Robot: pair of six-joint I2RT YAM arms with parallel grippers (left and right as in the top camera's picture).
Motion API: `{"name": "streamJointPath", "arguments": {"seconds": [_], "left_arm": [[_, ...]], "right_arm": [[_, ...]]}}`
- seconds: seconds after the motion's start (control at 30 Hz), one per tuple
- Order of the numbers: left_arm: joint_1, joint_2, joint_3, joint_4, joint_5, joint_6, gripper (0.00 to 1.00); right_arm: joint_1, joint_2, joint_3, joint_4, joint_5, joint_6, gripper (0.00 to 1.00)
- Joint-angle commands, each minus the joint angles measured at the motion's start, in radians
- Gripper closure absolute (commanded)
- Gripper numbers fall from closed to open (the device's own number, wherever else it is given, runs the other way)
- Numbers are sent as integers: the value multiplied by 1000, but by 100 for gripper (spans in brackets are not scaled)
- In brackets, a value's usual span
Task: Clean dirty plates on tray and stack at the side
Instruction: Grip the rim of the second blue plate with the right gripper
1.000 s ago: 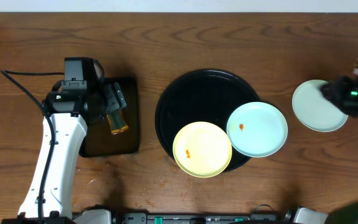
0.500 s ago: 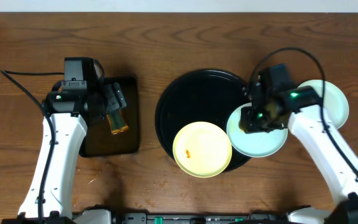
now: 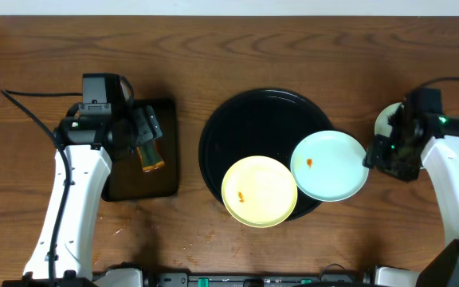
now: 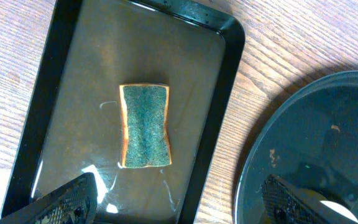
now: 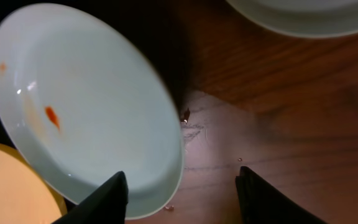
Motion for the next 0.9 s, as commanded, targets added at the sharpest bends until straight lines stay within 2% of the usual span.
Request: {"name": "streamJointPath", "arguments": {"seconds": [0.0,0.17,0.23,0.27,0.47,0.67,0.87], "left_arm": [[4,-1,8,-3,2,6,15],[4,-1,8,-3,2,6,15],[4,-1,8,-4,2,6,15],[4,-1,8,-3,2,6,15],[4,-1,8,-4,2,6,15],[4,-1,8,-4,2,6,15],[4,-1,8,-4,2,6,15]], "right_arm": [[-33,-16,-99,48,-133,-7,44],[-31,-16,-236,179,-148,19,44],[-31,-16,-262,219,-139,36,49],[-31,-16,-266,230,-139,36,53],[-31,-17,-266,291,-139,36,99],[-26,-17,-265,418,-216,48,99],[48,-15,-266,572,-243,90,99]]}}
